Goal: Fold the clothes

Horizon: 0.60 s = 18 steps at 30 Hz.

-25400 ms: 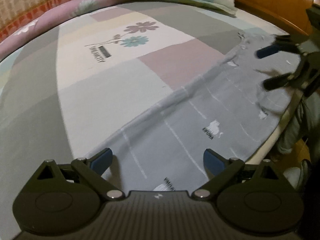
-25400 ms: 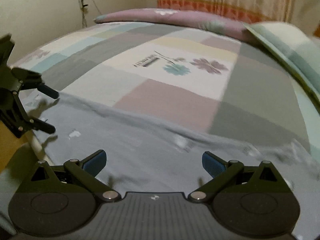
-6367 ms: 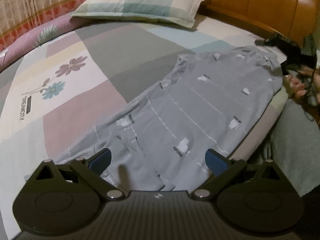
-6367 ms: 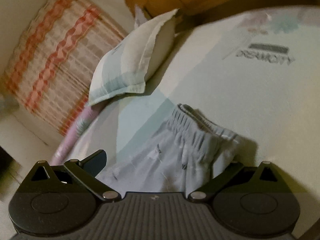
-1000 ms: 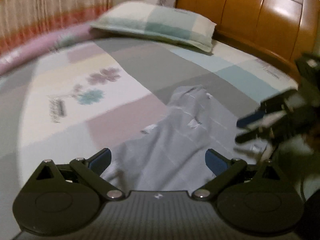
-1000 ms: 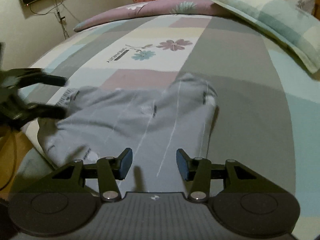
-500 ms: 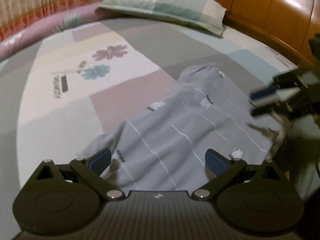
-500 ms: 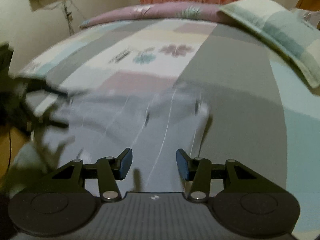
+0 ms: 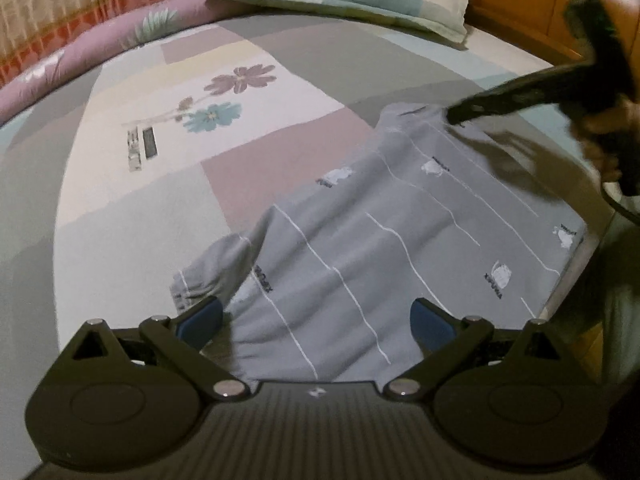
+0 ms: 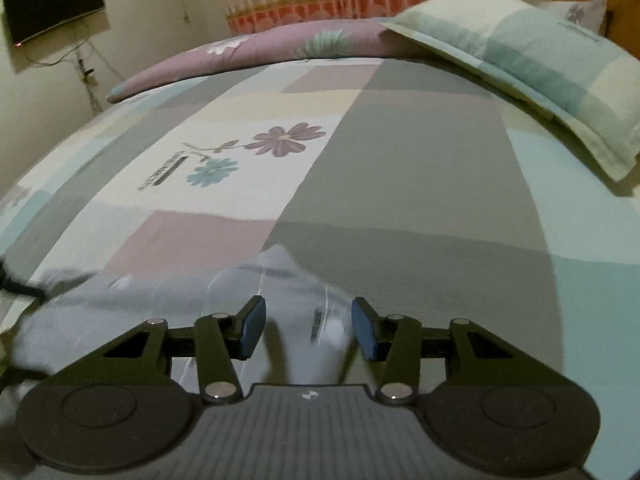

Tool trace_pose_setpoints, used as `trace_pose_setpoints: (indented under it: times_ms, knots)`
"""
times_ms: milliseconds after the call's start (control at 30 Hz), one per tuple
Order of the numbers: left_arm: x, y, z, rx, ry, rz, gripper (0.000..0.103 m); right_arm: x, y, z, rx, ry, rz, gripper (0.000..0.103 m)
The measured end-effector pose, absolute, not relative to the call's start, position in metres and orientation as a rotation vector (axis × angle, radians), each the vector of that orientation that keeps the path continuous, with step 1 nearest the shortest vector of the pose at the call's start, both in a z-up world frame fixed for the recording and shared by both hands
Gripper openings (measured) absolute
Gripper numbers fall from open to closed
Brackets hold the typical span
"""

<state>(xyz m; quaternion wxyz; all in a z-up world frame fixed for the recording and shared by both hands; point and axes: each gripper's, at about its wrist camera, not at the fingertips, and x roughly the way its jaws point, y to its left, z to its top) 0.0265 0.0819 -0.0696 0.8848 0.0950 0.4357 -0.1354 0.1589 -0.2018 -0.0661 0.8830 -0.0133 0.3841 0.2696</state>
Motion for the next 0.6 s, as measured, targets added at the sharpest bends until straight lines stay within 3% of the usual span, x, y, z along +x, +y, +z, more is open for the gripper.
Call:
trace_pose_setpoints:
  times_ms: [267,467,600]
  knots:
    - [0.023,0.085,-0.082,0.218,0.894,-0.292,0.100,0.071,-0.229,-0.085,-0.093,0.928,0.637,0.053]
    - [0.019,0.076,-0.065,0.248,0.888,-0.291,0.100,0.056,-0.237,-0.071,-0.094,0.879,0.600,0.054]
    - [0.020,0.062,-0.053,0.243,0.860,-0.303,0.100,0.065,-0.221,-0.059,-0.038,0.829,0.650,0.063]
